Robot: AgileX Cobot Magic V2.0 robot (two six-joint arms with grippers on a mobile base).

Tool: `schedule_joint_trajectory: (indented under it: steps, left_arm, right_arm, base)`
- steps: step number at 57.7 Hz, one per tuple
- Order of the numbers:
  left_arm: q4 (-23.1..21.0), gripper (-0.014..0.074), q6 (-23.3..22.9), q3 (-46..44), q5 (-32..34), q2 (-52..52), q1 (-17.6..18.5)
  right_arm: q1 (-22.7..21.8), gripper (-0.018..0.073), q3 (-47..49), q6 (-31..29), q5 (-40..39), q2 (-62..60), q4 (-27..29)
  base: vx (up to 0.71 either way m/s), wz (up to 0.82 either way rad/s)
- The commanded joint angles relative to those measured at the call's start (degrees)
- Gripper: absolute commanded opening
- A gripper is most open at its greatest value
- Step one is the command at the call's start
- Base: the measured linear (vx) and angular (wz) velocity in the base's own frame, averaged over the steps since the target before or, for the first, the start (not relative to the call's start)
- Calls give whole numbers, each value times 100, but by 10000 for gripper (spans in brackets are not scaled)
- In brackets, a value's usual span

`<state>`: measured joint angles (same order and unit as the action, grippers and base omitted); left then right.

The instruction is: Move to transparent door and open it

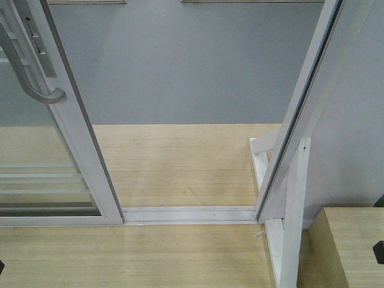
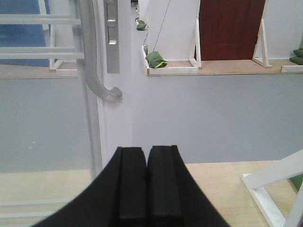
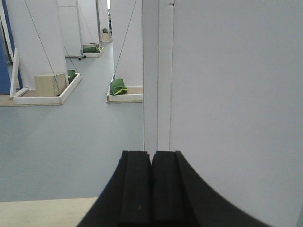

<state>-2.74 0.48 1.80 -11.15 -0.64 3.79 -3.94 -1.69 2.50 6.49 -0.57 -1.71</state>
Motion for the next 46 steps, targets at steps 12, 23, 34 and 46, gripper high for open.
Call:
schedule_joint_trajectory:
  steps: [12, 23, 34, 46]
  left_arm:
    - [-19, -3, -48, 83, 452, -85, -3]
    - [-19, -3, -48, 83, 452, -85, -3]
    - [-19, -3, -48, 83, 452, -85, -3]
    - [-19, -3, -48, 83, 452, -85, -3]
  right_arm:
    - [-21, -9, -25, 8, -371, -98, 60]
    - [-21, -9, -25, 8, -371, -98, 60]
    - [-21, -9, -25, 8, -371, -98, 60]
    - [-21, -9, -25, 8, -371, -98, 60]
  base:
    - [0, 0]
    - [0, 0]
    - [0, 0]
    - [0, 0]
